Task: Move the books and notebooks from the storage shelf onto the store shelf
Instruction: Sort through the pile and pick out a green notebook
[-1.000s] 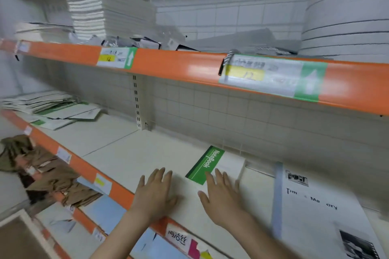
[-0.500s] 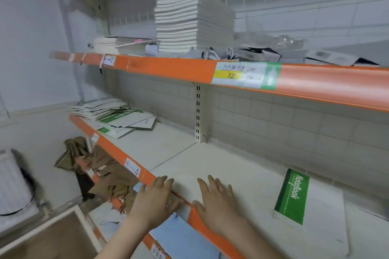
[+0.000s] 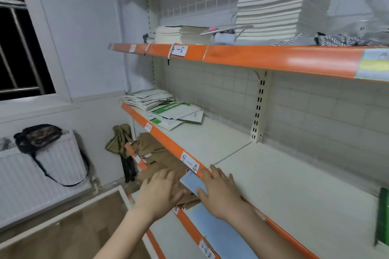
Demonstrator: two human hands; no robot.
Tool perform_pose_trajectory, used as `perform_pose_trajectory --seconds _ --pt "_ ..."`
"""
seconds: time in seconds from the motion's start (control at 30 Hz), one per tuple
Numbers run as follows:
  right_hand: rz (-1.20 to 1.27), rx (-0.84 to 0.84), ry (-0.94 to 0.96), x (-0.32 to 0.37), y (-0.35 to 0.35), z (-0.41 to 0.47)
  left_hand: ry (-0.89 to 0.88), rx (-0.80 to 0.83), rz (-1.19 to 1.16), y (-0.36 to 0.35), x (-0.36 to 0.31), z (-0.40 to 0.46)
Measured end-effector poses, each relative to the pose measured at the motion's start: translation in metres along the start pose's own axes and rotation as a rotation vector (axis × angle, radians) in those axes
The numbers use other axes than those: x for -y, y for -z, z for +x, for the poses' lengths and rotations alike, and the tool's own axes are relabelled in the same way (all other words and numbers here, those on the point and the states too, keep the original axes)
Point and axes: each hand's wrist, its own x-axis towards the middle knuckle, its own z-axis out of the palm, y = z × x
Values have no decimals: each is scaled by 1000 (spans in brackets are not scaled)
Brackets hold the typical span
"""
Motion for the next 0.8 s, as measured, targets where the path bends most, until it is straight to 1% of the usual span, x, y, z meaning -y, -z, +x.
perform_pose_trajectory --seconds 0.2,0.37,0.53,0.8 --pt "-1 38 64 28 -16 35 77 -8 -27 -12 38 0" --pt "-24 25 122 48 -26 79 120 -16 -33 -15 75 22" --pt "-28 9 158 65 -28 147 159 -36 -22 -16 120 75" --pt "-66 -16 178 80 -15 273 158 -63 3 6 186 186"
